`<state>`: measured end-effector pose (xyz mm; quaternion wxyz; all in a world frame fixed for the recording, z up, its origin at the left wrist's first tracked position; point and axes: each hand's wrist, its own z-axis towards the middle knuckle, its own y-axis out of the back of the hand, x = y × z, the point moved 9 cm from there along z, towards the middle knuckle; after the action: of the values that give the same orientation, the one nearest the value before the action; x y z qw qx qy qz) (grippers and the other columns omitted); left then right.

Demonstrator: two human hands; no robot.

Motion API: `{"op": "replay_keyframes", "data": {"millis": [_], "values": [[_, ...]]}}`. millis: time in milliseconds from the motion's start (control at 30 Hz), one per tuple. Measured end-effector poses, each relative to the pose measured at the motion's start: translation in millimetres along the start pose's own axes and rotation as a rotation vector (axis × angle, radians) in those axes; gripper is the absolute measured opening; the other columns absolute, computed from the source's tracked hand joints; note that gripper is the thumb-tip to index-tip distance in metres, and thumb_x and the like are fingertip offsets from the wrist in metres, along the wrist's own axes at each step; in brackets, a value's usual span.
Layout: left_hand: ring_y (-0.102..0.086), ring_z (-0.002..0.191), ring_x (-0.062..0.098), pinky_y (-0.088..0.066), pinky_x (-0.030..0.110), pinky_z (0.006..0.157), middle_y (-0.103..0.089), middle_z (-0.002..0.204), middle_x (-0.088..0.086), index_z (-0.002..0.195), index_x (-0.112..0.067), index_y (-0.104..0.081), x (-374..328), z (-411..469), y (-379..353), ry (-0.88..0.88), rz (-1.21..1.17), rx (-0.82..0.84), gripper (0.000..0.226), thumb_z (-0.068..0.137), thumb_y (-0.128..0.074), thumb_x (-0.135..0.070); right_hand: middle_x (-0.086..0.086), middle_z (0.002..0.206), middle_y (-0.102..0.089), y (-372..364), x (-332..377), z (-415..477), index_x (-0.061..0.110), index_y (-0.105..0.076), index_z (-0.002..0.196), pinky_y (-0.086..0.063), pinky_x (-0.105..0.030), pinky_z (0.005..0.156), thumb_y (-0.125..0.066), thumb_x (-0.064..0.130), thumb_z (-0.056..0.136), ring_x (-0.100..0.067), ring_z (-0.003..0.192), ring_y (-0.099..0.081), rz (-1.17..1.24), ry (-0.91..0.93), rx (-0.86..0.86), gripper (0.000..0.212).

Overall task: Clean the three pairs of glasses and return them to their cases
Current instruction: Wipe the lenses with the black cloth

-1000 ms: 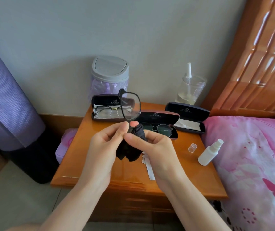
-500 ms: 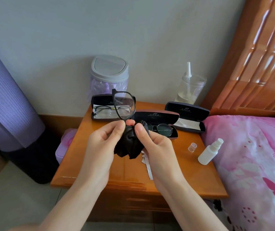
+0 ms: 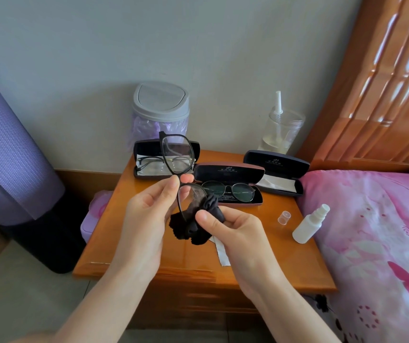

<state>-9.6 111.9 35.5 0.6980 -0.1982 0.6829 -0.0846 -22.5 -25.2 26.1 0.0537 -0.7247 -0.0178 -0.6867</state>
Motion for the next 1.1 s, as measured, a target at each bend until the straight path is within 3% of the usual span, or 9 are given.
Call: {"op": "replay_keyframes", "data": {"millis": [67, 167, 333, 500, 667, 800, 900, 967, 1100], "values": [[-0.067, 0.093, 0.008, -0.047, 0.029, 0.094, -0.075, 0.086, -0.011, 0.076, -0.028, -0.078, 0.5, -0.9, -1.4, -0.001, 0.02, 0.004, 0.023, 0.071, -0.058, -0.038, 0.002, 0.086, -0.077, 4.8, 0.6, -0.9, 0.015, -0.076, 0.094, -0.049, -0.007, 0.071, -0.067, 0.035, 0.07, -0.006, 0.088, -0.07, -0.009, 0.013, -0.018, 0.033], [-0.068, 0.089, 0.005, -0.051, 0.023, 0.087, -0.075, 0.085, -0.009, 0.075, -0.028, -0.078, 0.0, -0.7, -2.8, 0.005, -0.012, 0.008, 0.022, 0.072, -0.058, -0.035, 0.0, 0.081, -0.077, 18.0, 6.6, -3.2, 0.01, -0.076, 0.092, -0.047, -0.005, 0.065, -0.068, 0.02, 0.078, -0.004, 0.079, -0.07, -0.003, 0.044, -0.063, 0.019], [-0.069, 0.088, 0.006, -0.053, 0.019, 0.088, -0.075, 0.09, -0.007, 0.075, -0.021, -0.078, -5.7, 4.7, 4.7, -0.003, -0.109, -0.003, 0.022, 0.075, -0.058, -0.029, 0.005, 0.078, -0.076, 64.8, 28.1, -2.5, 0.013, -0.074, 0.087, -0.046, -0.006, 0.066, -0.066, 0.013, 0.083, 0.001, 0.078, -0.069, -0.123, 0.137, -0.19, 0.009], [-0.069, 0.09, 0.006, -0.052, 0.023, 0.092, -0.075, 0.092, -0.007, 0.081, -0.02, -0.077, -6.3, 6.8, 6.2, -0.004, -0.09, 0.007, 0.022, 0.077, -0.058, -0.029, 0.007, 0.06, -0.069, 98.6, 47.1, -1.2, 0.014, -0.073, 0.08, -0.042, -0.005, 0.054, -0.066, 0.011, 0.086, 0.004, 0.056, -0.06, -0.4, 0.208, -0.256, 0.01], [-0.069, 0.089, 0.005, -0.051, 0.021, 0.092, -0.075, 0.093, -0.007, 0.093, -0.015, -0.072, -4.2, 5.2, 2.7, 0.011, -0.063, 0.017, 0.027, 0.076, -0.057, -0.03, 0.008, 0.062, -0.069, 100.3, 31.1, 3.6, 0.021, -0.072, 0.075, -0.042, -0.008, 0.067, -0.064, 0.02, 0.088, -0.001, 0.063, -0.061, -0.502, 0.162, -0.208, 0.015], [-0.069, 0.09, 0.006, -0.051, 0.021, 0.091, -0.075, 0.096, -0.006, 0.096, -0.013, -0.072, -2.6, 4.4, 1.5, 0.01, -0.038, 0.017, 0.03, 0.077, -0.057, -0.03, 0.004, 0.052, -0.063, 90.9, 26.6, 6.5, 0.016, -0.066, 0.069, -0.04, -0.003, 0.055, -0.061, 0.013, 0.09, 0.001, 0.052, -0.057, -0.565, 0.146, -0.158, 0.022], [-0.069, 0.091, 0.005, -0.051, 0.022, 0.093, -0.075, 0.096, -0.006, 0.094, -0.015, -0.072, -2.0, 4.1, 1.0, 0.003, -0.021, 0.015, 0.029, 0.076, -0.057, -0.031, -0.01, 0.072, -0.071, 85.3, 35.6, 2.5, 0.009, -0.073, 0.082, -0.044, -0.007, 0.062, -0.06, 0.02, 0.09, -0.011, 0.068, -0.064, -0.449, 0.199, -0.168, 0.019], [-0.069, 0.092, 0.005, -0.051, 0.025, 0.093, -0.075, 0.096, -0.007, 0.092, -0.018, -0.073, -0.7, 2.2, -1.9, 0.001, -0.005, 0.024, 0.027, 0.074, -0.058, -0.033, -0.011, 0.083, -0.073, 69.5, 36.6, 2.8, 0.008, -0.074, 0.089, -0.049, -0.013, 0.074, -0.056, 0.032, 0.087, -0.012, 0.082, -0.068, -0.344, 0.199, -0.111, 0.031], [-0.067, 0.099, 0.006, -0.047, 0.025, 0.091, -0.075, 0.097, -0.004, 0.091, -0.023, -0.075, 0.8, -2.8, -10.1, -0.01, 0.071, 0.073, 0.026, 0.078, -0.056, -0.035, -0.007, 0.094, -0.075, 24.2, 26.2, 9.9, 0.008, -0.074, 0.097, -0.051, -0.036, 0.096, -0.047, 0.043, 0.089, -0.015, 0.096, -0.069, -0.196, 0.079, 0.07, 0.045]]}}
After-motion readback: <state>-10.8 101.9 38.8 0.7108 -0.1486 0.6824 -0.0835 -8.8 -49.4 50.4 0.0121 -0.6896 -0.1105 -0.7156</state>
